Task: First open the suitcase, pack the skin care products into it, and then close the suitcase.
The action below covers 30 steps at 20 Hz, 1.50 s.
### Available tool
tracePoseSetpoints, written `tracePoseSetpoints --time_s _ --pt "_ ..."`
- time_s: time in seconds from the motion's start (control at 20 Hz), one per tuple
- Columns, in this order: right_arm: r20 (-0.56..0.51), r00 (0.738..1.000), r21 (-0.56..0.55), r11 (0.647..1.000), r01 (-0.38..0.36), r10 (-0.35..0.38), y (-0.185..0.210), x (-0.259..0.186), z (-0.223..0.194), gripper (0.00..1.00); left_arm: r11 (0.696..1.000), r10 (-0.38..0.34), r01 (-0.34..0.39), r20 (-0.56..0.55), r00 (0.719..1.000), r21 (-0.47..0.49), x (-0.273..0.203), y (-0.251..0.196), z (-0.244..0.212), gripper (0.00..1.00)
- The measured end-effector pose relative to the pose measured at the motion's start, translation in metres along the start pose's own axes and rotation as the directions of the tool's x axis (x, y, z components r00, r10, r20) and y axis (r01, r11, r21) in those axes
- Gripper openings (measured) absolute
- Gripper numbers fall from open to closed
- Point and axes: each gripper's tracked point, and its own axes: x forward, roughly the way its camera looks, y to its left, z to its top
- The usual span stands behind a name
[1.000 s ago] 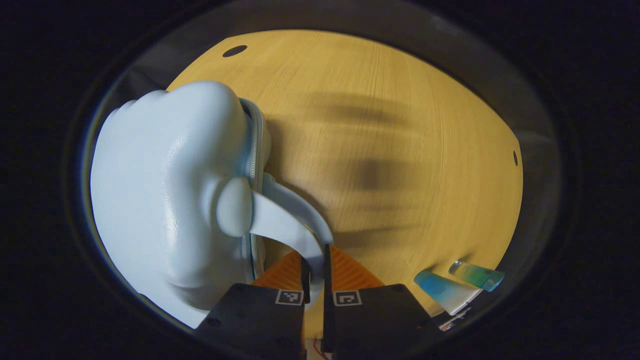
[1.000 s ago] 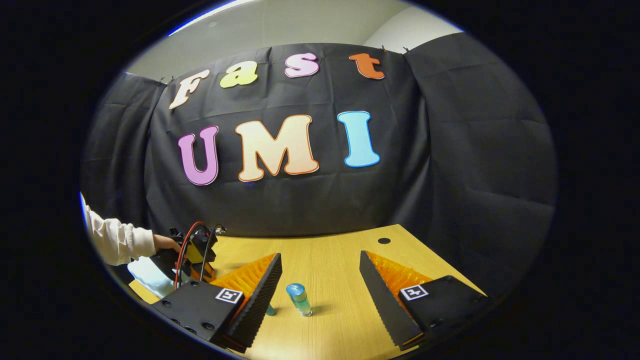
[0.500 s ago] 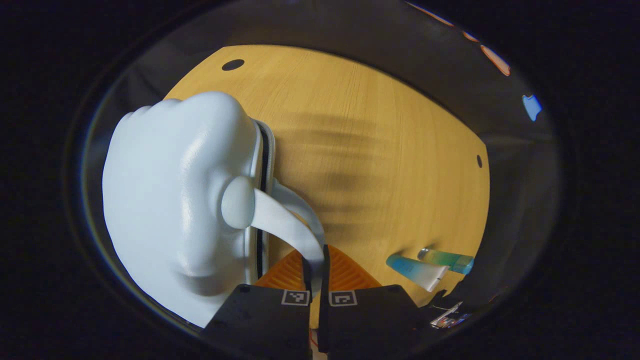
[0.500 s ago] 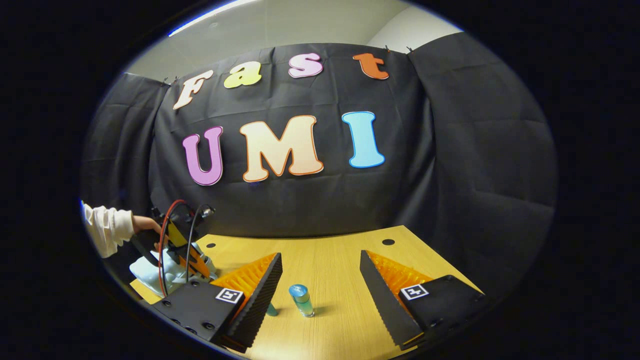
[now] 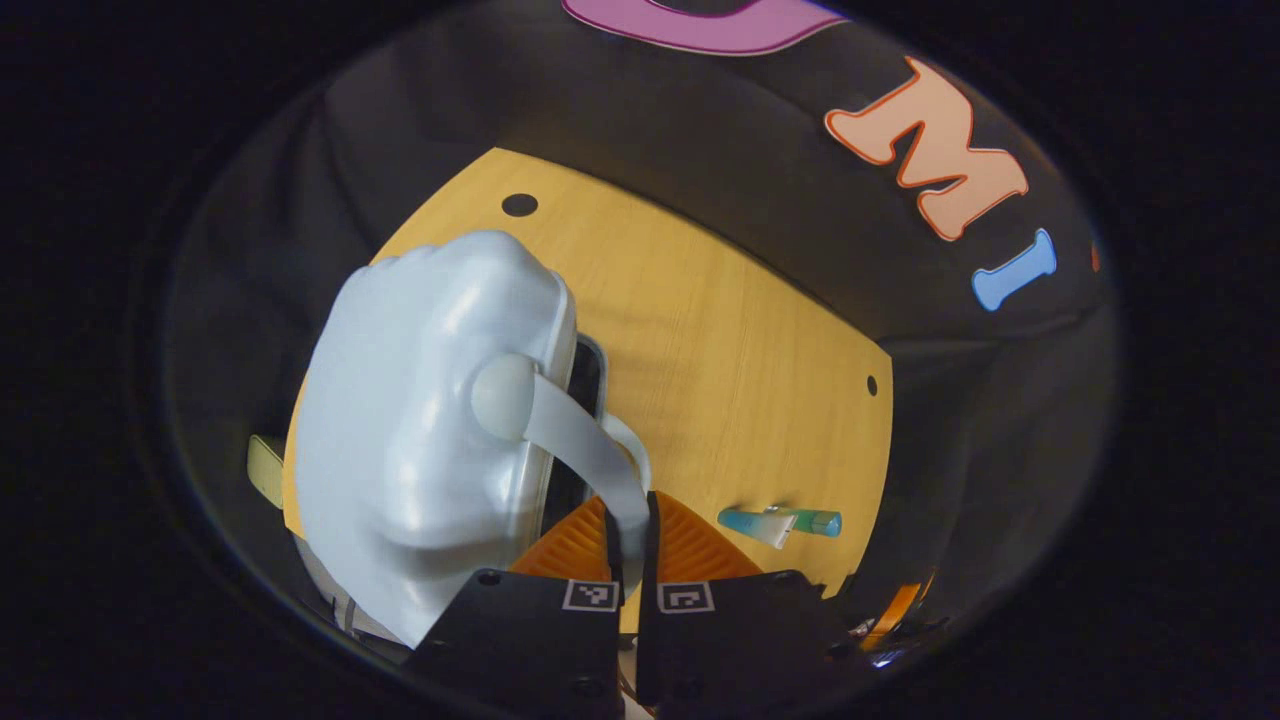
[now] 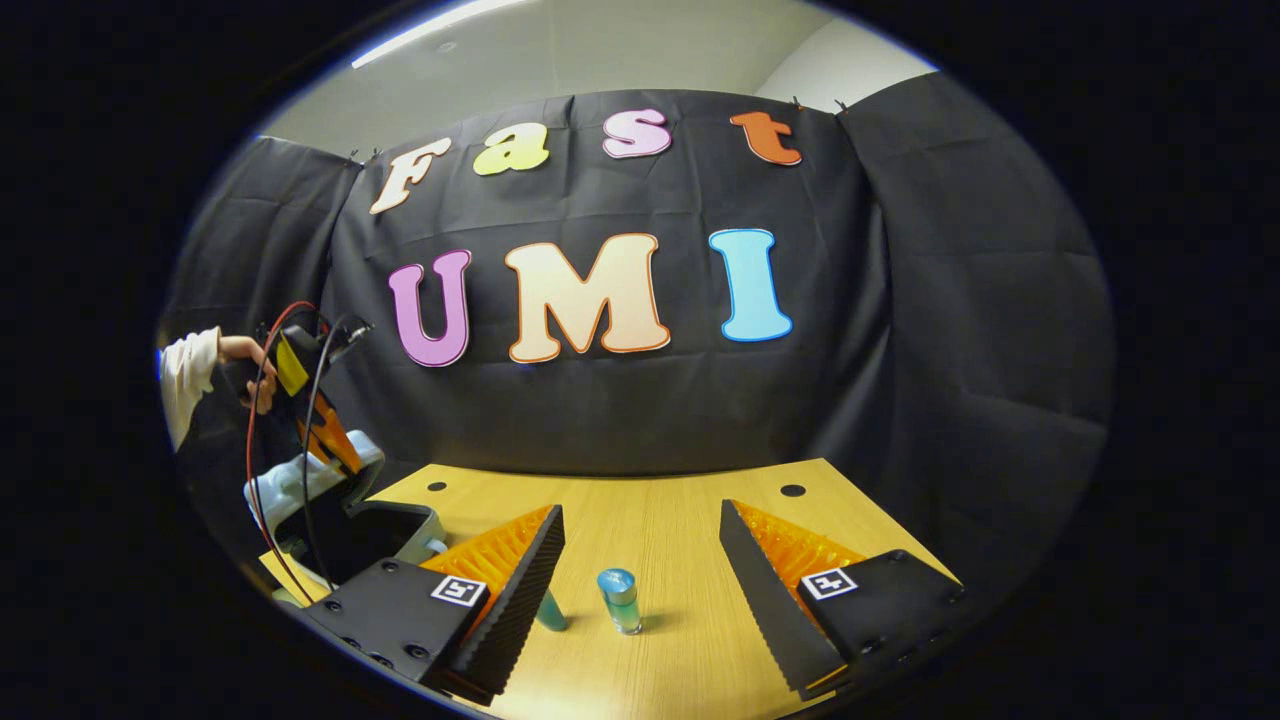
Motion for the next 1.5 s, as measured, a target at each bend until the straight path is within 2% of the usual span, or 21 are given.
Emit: tracePoseSetpoints --time_s 0.2,0.55,0.7,0.95,1.0,1.05,1.4,1.5 --pt "0.004 1.000 0.001 1.000 -0.015 0.015 0.009 -0.003 0.000 0.98 0.999 0.019 -0.016 0.075 0.997 -0.029 -0.039 0.031 0.022 0.00" --pt "0.016 0.999 0.000 0.999 -0.033 0.033 0.029 -0.001 0.004 0.98 0.991 0.129 -0.119 0.172 0.977 -0.065 -0.096 0.108 0.061 0.00" --pt "0.011 0.999 0.002 0.999 -0.037 0.037 0.039 0.000 0.001 0.98 0.986 0.143 -0.125 0.187 0.972 -0.108 -0.112 0.139 0.073 0.00" --pt "-0.006 1.000 0.006 1.000 -0.030 0.030 0.056 0.004 -0.003 0.98 0.978 0.196 -0.177 0.185 0.963 -0.115 -0.126 0.200 0.079 0.00" --pt "-0.006 1.000 0.004 1.000 -0.030 0.030 0.061 0.005 -0.003 0.95 0.975 0.209 -0.189 0.185 0.960 -0.120 -0.128 0.213 0.080 0.00" --pt "-0.005 1.000 0.002 1.000 -0.031 0.031 0.065 0.006 -0.002 0.98 0.972 0.220 -0.198 0.184 0.958 -0.127 -0.129 0.225 0.081 0.00" --pt "-0.033 0.998 -0.012 0.998 -0.059 0.059 0.097 0.011 -0.013 0.96 0.951 0.255 -0.216 0.168 0.952 -0.220 -0.124 0.297 0.069 0.00" --pt "-0.038 0.997 -0.014 0.997 -0.073 0.072 0.105 0.014 -0.013 0.98 0.945 0.272 -0.233 0.159 0.949 -0.229 -0.118 0.315 0.060 0.00"
